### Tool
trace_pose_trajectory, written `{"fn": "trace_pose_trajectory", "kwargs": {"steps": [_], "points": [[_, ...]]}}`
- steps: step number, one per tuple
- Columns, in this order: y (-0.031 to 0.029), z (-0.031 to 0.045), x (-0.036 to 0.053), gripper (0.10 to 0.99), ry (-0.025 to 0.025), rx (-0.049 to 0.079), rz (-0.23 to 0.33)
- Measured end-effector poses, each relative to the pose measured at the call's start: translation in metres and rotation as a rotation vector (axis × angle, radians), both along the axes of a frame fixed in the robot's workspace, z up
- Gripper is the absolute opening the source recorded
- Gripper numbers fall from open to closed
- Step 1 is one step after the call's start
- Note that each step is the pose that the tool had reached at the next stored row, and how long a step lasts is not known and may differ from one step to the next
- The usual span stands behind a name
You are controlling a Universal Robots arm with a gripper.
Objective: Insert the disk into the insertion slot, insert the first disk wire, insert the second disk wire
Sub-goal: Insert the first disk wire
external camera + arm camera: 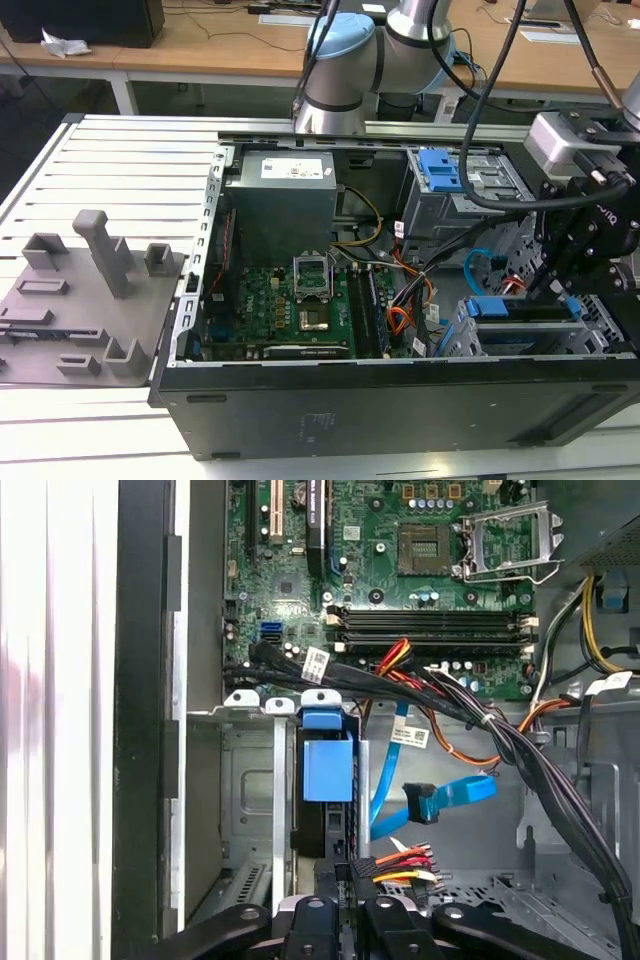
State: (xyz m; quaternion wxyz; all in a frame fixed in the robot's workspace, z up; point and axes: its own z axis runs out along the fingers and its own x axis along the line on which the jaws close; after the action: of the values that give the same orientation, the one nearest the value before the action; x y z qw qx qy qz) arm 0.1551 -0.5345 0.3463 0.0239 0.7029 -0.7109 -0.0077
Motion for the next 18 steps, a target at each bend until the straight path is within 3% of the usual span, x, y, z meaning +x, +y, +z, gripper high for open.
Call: {"fn": "trace_pose_trajectory", "kwargs": {"steps": [3,8,18], "points": [[0.0001,-0.0008,0.0044,0.169,0.0049,0.007,0.0],[0.0001,-0.003,0.01,0.169,0.012,0.007,0.0],[-0.0008,-0.0067,0.0119,0.169,0.014,0.01,0.0]]}}
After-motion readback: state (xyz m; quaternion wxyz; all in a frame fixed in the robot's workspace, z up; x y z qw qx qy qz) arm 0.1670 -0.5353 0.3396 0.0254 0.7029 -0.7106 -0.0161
